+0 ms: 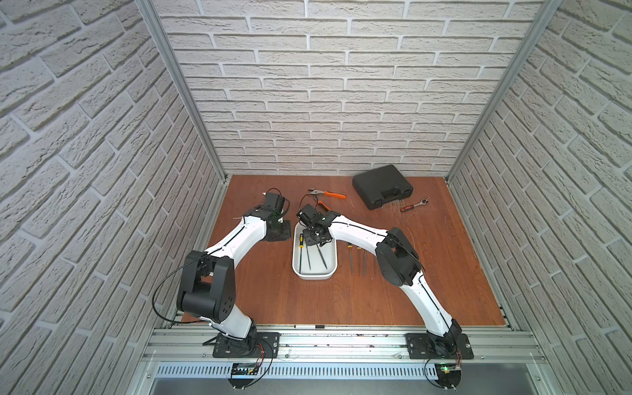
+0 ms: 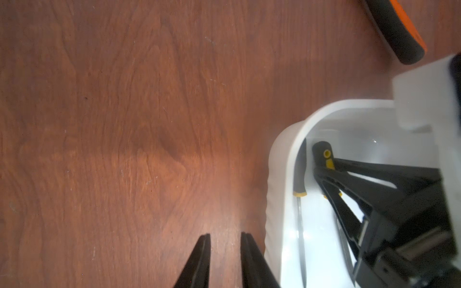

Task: Take the file tool out of the storage box
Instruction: Pick up the file tool from the storage box, then place the file tool at the center of the board.

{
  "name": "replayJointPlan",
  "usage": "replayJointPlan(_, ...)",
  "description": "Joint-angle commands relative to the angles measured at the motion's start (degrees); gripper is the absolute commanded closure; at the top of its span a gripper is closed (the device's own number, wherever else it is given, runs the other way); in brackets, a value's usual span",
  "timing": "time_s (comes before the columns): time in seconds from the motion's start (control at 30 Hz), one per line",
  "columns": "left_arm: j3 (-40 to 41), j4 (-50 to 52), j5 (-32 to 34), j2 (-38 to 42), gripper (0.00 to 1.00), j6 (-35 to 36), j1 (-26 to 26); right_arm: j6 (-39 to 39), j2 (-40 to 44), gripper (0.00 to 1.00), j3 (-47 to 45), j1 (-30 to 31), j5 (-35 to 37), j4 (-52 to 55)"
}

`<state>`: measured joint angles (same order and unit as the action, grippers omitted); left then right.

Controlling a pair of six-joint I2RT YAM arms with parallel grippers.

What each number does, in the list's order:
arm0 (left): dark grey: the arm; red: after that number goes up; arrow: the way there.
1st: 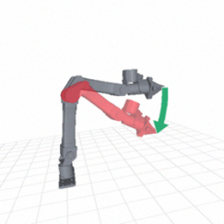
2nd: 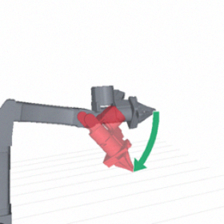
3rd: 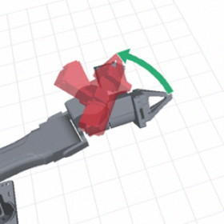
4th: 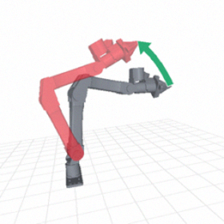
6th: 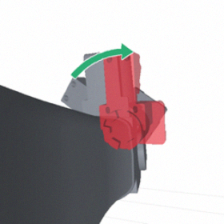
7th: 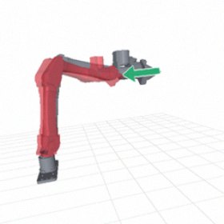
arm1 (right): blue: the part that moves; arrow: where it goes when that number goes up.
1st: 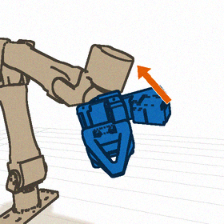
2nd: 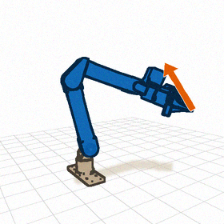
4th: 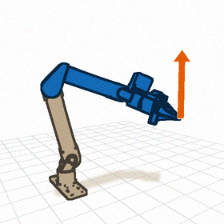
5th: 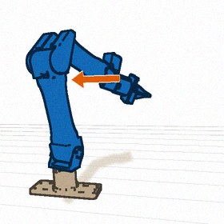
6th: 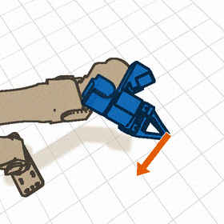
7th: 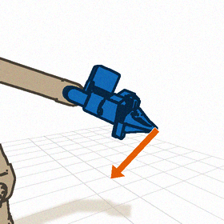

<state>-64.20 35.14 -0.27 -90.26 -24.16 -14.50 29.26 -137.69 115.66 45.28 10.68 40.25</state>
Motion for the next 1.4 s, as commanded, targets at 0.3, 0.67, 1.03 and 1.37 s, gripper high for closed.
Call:
replayJointPlan(0.3, -0.6, 0.4, 0.3, 2.0, 0.72, 0.8, 0.6, -0.2, 23.6, 0.97, -11.0, -0.8, 9.8, -8.0)
replayJointPlan(0.67, -0.8, 0.1, -0.2, 1.9, 0.72, 1.0, 0.9, 0.2, 43.8, 0.98, -41.8, -10.2, 16.9, -11.8)
replayJointPlan(1.03, -2.1, 0.3, -1.1, 0.4, 0.72, 0.7, 0.6, 0.0, 46.7, 0.98, -57.8, -19.5, 13.0, -17.8)
replayJointPlan(1.37, -2.8, 1.3, -0.7, 0.3, 0.72, 1.1, 0.4, -1.8, 39.6, 0.98, -57.1, -22.7, 7.4, -21.4)
